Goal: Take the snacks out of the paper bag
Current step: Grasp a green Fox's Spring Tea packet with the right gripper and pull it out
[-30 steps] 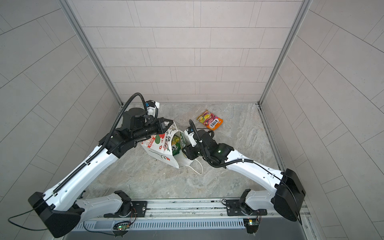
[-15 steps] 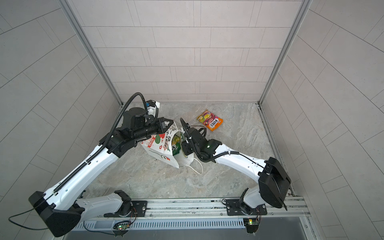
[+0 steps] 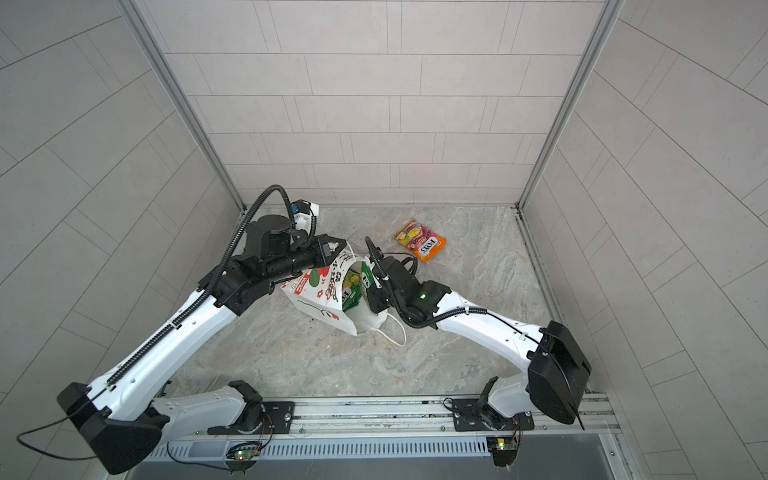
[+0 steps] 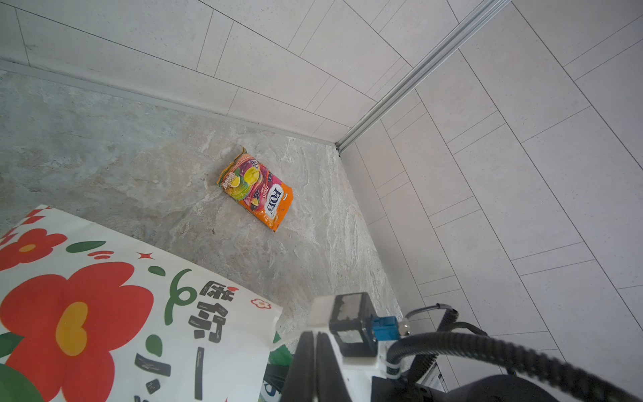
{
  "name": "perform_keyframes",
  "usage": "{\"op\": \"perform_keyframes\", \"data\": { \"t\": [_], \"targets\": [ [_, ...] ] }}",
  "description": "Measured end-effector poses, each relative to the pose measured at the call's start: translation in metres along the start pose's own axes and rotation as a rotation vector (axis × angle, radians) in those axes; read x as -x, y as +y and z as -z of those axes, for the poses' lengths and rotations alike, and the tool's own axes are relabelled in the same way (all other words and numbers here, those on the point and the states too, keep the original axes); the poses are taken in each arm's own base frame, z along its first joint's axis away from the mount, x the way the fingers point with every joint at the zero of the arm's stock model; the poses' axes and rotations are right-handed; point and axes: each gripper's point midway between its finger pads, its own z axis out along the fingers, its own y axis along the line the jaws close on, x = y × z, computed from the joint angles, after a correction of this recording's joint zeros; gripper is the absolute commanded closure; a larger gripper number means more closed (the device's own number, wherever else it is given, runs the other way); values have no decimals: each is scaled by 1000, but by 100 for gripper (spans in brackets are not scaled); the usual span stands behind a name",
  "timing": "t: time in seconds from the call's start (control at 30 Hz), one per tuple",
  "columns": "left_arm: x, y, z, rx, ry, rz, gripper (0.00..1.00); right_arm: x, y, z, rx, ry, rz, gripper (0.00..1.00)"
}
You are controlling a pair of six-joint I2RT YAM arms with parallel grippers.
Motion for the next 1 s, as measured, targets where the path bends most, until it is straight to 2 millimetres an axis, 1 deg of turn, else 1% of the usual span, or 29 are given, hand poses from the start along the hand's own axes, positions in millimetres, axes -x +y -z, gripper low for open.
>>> {"op": "perform_keyframes", "data": {
  "t": [0.13, 0.3, 0.43, 0.57, 0.7, 0.77, 1.0],
  "targets": [
    [1, 1, 0, 5, -4, 0, 100, 0, 9, 21, 69, -18, 4, 100],
    [2, 3, 0, 16, -12, 0, 100, 0, 12, 50, 107, -43, 20, 100],
    [3, 3, 1, 21, -18, -1, 100, 4, 6, 77, 114, -88, 25, 100],
    [5, 4, 2, 24, -27, -3, 100, 8, -4, 95, 99, -122, 25, 100],
    [5, 3, 3, 24, -28, -7, 100, 8, -22, 105, 57, -128, 3, 100],
    [5, 3, 3, 22, -26, -10, 100, 8, -36, 109, 23, -128, -20, 100],
    [2, -1, 4, 0, -10, -24, 100, 15, -99, 119, -99, -141, -156, 100]
  ]
}}
